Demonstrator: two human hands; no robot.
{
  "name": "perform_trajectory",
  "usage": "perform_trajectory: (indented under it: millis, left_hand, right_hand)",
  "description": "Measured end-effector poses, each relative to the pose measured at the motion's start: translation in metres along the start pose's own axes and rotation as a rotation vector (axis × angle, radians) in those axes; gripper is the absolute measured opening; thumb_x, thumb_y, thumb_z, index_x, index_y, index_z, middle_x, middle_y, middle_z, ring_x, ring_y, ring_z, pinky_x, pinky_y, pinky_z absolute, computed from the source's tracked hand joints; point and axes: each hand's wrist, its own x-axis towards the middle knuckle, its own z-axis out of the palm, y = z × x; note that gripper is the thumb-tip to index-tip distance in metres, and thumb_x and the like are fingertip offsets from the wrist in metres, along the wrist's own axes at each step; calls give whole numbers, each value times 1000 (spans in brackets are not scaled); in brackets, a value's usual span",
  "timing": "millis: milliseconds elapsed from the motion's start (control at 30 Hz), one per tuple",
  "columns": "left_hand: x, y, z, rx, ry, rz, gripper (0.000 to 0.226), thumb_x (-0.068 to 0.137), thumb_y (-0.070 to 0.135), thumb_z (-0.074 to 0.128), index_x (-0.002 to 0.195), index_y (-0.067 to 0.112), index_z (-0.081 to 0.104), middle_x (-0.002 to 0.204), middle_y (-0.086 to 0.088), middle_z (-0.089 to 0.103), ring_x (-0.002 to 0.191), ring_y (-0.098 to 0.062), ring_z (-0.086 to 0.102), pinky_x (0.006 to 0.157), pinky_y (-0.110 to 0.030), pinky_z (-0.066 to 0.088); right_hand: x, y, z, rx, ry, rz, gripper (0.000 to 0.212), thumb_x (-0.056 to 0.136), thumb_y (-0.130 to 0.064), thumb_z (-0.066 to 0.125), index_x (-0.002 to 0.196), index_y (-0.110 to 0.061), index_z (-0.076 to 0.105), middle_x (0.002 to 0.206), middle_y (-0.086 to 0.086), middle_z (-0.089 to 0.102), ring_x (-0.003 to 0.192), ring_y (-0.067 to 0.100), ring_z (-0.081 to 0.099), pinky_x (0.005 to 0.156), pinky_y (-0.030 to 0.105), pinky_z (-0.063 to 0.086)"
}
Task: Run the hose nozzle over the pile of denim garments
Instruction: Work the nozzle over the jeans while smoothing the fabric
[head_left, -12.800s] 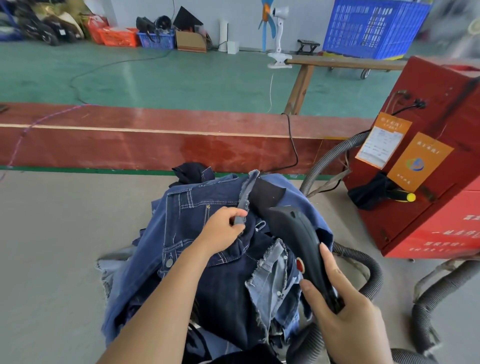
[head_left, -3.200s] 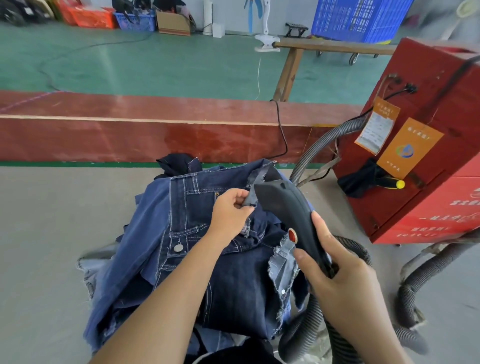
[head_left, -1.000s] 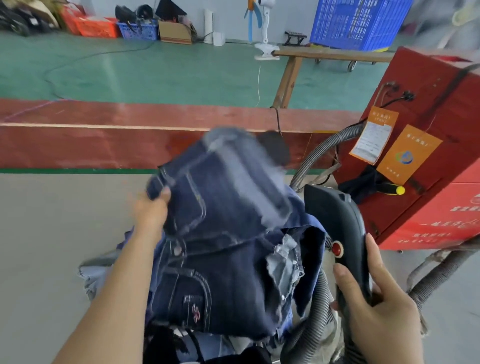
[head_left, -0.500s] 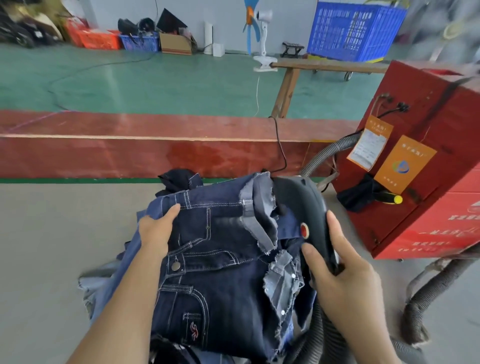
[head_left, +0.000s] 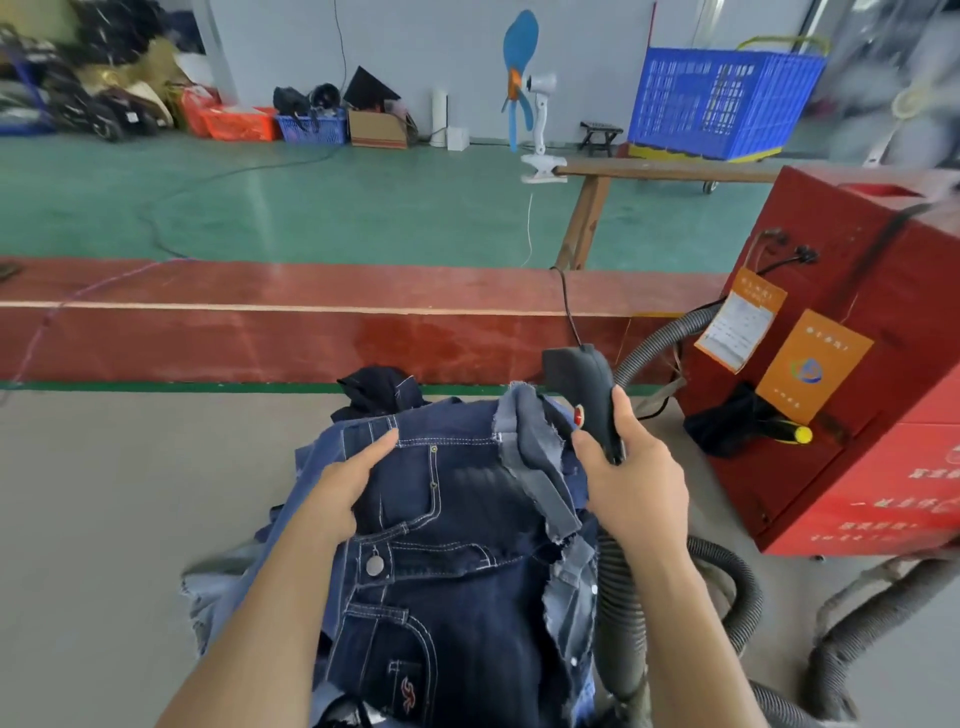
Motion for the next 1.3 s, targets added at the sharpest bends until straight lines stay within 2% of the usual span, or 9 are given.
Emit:
perform_trajectory:
  millis: [167,333,500,667,767,867,1033,1133,1300]
  left_hand:
    - [-26,25,7,-2,-11,224,41,82,42,73,111,13,68,102,-8,73,94,-27,69,86,-45,55]
    - [-101,111,28,0,206,920,12,88,31,69,77,29,65,64,25,66,67,8,61,64,-16,47]
    - [-205,195,44,28,161,1607,13,86,27,68,91,35,60,76,42,62,79,21,58,72,-3,42]
    - [-193,144,42,907,-85,1970,38,64,0,73,84,27,56,75,17,56,68,5,46,58,-31,43]
    - [-129,52,31,1595,-219,1597,55,64,-4,66,112,22,62,117,8,61,109,-14,59,88,-37,36]
    - [-75,-24,2,1880,-603,756,78,88,6,58,153,26,20,162,9,4,148,-12,12,110,-38,29]
    - [-44,-24,-13,1099,-145,671,34,92,7,52,120,24,64,117,8,67,87,5,60,70,-12,46]
    - [-25,-13,-8,902,241,502,23,94,20,58,72,16,51,61,4,50,56,-6,46,59,-26,36]
    - [-10,-20,4,304,292,103,32,87,18,72,101,-9,61,79,-20,60,75,-30,57,72,-36,47]
  right_hand:
    - [1,-1,-15,17,78,4,61,93,-40,56,147,-42,30,105,-1,70,97,25,62,71,30,40]
    - [0,-7,-38,100,247,7,62,94,-39,57,148,-41,29,74,-6,57,69,21,52,59,31,33]
    - [-3,-9,-51,112,296,54,63,92,-41,59,148,-41,30,94,14,67,94,38,61,70,33,35]
    - [0,-5,-54,122,231,57,62,92,-39,58,148,-39,31,99,13,68,101,37,60,78,38,40]
    - [0,-2,-54,104,220,34,61,93,-38,57,148,-39,31,103,11,69,100,36,61,79,38,42]
    - [2,0,-53,79,217,-10,62,93,-39,57,148,-40,30,97,6,70,84,28,61,70,33,41]
    - [12,2,-44,28,164,-26,62,92,-40,59,147,-39,33,100,6,71,96,32,63,72,32,40]
    - [13,1,-40,10,113,-31,63,90,-44,58,147,-38,33,96,5,72,95,32,63,72,34,42]
    - [12,1,-37,-6,81,-51,63,89,-50,55,146,-41,33,84,3,72,89,28,65,74,34,46]
